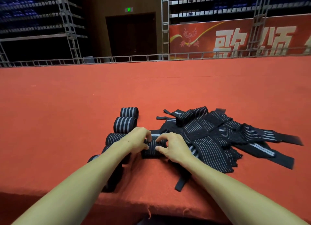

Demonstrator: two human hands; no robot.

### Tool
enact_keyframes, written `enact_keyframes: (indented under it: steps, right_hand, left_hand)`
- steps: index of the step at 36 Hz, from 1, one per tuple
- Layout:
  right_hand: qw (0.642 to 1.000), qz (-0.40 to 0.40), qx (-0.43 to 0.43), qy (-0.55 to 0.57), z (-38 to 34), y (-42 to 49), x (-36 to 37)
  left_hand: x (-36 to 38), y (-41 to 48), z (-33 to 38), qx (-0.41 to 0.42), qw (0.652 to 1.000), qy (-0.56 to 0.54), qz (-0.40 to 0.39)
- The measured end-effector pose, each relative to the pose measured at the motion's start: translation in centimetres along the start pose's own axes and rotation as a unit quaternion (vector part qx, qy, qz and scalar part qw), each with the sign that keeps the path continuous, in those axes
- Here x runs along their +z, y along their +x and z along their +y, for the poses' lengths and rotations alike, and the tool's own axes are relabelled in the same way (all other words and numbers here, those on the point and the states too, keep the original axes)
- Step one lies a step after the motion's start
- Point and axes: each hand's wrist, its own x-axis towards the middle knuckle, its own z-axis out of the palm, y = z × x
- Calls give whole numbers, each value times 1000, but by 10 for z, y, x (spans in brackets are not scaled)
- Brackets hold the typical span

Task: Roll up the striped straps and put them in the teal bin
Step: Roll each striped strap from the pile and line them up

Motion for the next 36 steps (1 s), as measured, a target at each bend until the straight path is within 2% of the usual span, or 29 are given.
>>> enact_keyframes:
  steps: [7, 14, 19, 27, 36]
  right_hand:
    - [998, 42, 38, 16, 18, -14, -47]
    - [989, 106, 101, -23, 65, -51, -98]
    - [981, 124, 149, -22, 91, -74, -113]
    - [979, 103, 178, -13, 107, -88, -98]
    - [977, 99, 190, 12, 111, -85, -94]
  left_hand:
    - [-19, 13, 27, 56, 997, 56, -17]
    - [-8, 49, 96, 189, 982, -16, 4]
    - [11, 79, 140, 234, 971, 2, -46]
    - [32, 105, 152, 274, 955, 31, -111]
    - [36, 112, 154, 293, 946, 40, -130]
